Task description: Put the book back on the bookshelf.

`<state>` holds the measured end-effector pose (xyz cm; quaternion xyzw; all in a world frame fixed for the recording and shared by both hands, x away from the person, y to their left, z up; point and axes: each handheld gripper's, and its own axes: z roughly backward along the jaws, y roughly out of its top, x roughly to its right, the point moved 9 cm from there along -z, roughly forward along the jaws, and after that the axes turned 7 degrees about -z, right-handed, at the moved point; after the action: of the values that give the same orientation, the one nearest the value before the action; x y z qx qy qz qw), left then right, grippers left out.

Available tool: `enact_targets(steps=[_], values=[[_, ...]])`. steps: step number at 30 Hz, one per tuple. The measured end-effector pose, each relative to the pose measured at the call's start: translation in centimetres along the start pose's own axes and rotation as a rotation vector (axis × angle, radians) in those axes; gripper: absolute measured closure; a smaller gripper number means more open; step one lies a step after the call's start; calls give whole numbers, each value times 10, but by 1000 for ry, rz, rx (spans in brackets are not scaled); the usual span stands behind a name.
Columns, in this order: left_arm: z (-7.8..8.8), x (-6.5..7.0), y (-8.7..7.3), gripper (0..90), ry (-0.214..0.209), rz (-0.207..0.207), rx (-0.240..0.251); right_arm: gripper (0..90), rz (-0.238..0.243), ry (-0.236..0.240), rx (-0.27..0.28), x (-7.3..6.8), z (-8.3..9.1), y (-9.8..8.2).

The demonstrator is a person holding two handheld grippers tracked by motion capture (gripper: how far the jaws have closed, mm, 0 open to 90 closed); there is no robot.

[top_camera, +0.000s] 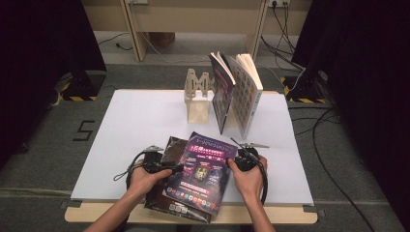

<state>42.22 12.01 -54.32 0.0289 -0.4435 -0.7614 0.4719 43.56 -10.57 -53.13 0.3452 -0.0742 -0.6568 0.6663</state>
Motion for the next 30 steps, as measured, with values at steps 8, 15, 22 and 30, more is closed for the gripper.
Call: enact_targets(steps=[8, 15, 22, 30], values=[[-2, 3, 0, 472, -17, 39, -3, 552, -24, 13, -42, 0, -8, -13], [1, 6, 5, 520, -19, 100, 28, 546, -34, 1, -20, 0, -8, -14], [1, 22, 10, 564, -144, 258, 71, 547, -29, -12, 0, -1, -9, -14], [-2, 25, -7, 803, -171, 214, -9, 546, -31, 4, -17, 0, -7, -13]])
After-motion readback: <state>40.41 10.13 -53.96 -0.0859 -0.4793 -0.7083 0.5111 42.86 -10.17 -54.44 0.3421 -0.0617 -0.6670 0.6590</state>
